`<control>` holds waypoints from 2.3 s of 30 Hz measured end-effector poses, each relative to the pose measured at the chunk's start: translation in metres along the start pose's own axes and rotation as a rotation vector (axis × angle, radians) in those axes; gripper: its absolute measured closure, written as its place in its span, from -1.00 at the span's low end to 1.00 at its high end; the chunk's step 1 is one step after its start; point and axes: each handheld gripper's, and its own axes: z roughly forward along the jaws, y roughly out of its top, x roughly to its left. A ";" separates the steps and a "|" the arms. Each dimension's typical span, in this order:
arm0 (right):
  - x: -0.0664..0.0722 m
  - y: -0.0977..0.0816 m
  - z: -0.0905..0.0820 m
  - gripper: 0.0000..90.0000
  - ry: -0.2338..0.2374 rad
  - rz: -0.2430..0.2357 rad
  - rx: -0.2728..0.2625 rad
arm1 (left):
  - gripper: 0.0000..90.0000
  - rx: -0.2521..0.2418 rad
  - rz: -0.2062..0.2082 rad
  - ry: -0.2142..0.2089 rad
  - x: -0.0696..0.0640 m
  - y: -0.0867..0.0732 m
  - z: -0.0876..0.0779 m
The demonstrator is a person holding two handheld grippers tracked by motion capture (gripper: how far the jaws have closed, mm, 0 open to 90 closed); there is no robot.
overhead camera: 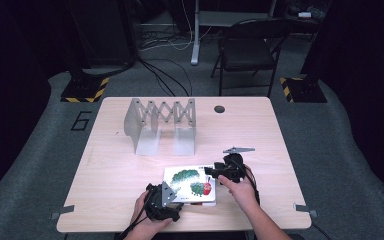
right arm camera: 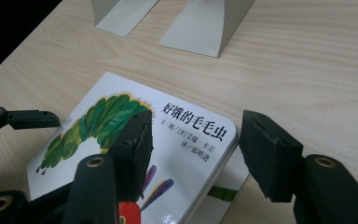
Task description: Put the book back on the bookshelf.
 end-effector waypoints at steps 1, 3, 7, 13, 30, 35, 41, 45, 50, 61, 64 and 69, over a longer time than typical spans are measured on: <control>0.000 0.000 0.000 -0.03 0.000 0.000 0.000 | -0.75 0.000 0.000 0.000 0.000 0.000 0.000; 0.000 0.000 0.000 -0.02 0.001 -0.003 0.001 | -0.75 -0.001 0.003 0.008 0.000 0.000 0.000; 0.000 0.000 0.001 -0.02 0.000 -0.002 0.005 | -0.75 -0.001 -0.003 -0.011 0.001 0.000 0.000; -0.001 0.000 0.002 -0.01 -0.002 0.000 0.012 | -0.74 -0.010 -0.003 -0.005 0.001 -0.001 0.000; -0.008 0.021 -0.003 -0.24 -0.016 0.016 0.052 | -0.74 -0.018 -0.017 -0.003 0.000 -0.001 0.001; -0.007 0.028 0.005 -0.24 0.004 0.017 0.067 | -0.74 -0.016 -0.014 -0.001 0.000 -0.001 0.001; -0.015 0.025 0.018 -0.24 0.017 0.061 0.089 | -0.74 -0.024 -0.021 0.014 0.000 -0.001 0.003; -0.016 0.021 0.023 -0.24 0.021 0.045 0.100 | -0.74 -0.026 -0.021 0.014 0.000 -0.001 0.003; -0.014 0.019 0.026 -0.23 0.035 0.050 0.102 | -0.74 -0.023 -0.017 0.010 0.001 -0.001 0.002; -0.011 0.017 0.032 -0.27 0.056 0.059 0.141 | -0.74 -0.030 -0.018 0.003 0.001 -0.002 0.003; -0.011 0.016 0.035 -0.30 0.059 0.051 0.145 | -0.74 -0.032 -0.016 0.005 0.001 -0.002 0.003; -0.011 0.015 0.037 -0.32 0.071 0.052 0.156 | -0.74 -0.033 -0.016 0.004 0.001 -0.002 0.003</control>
